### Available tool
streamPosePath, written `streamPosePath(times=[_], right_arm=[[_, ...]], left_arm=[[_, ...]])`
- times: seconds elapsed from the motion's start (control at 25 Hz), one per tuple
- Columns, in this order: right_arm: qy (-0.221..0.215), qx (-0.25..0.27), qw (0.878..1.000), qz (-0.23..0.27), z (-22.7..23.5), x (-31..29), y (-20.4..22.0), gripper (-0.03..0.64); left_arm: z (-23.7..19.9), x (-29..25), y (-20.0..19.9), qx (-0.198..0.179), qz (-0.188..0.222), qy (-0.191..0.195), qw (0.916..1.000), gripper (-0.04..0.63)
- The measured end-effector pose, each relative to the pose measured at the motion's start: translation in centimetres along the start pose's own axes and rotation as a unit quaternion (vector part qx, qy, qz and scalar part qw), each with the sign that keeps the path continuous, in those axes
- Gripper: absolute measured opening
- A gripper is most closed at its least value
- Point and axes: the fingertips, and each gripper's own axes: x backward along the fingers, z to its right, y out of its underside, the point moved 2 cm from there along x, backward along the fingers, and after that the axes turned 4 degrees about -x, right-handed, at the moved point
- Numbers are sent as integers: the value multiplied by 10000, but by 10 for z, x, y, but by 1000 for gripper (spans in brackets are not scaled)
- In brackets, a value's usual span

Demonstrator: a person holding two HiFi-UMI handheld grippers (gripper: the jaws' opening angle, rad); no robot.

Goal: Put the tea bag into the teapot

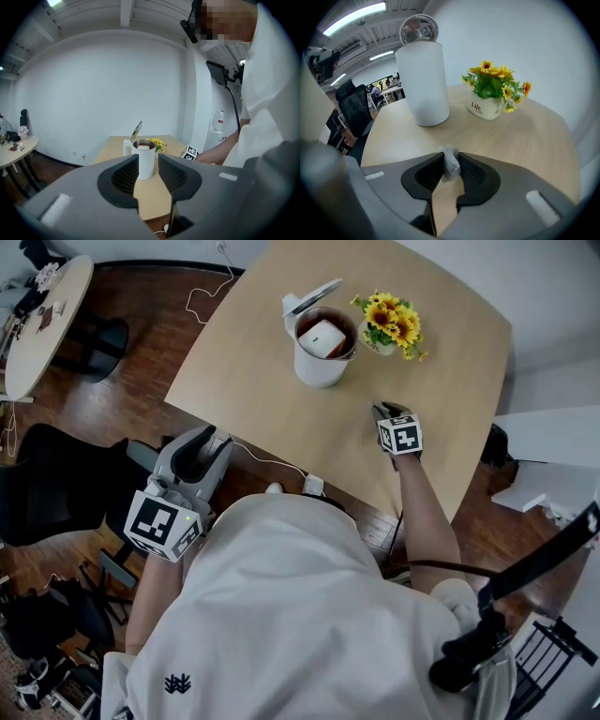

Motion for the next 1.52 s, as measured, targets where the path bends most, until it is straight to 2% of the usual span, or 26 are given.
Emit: streamPosePath(times=[0.44,0.76,1.2,1.52], right_arm=[[-36,470,9960,754,-18,99,-90,91],[-300,799,9881,1279,-47,142,-166,91],[-699,1507,9732,1590,-95,132,-245,91],[-871,1816,9697,1381,-113,90,-264,91]], left_arm=[[10,-12,4,-2,137,394,9991,106],[5,-1,10,159,200,263,9993,104],[-2,27,15,258,205,-141,9994,106],[-12,56,26,391,153,-635,9971,105]])
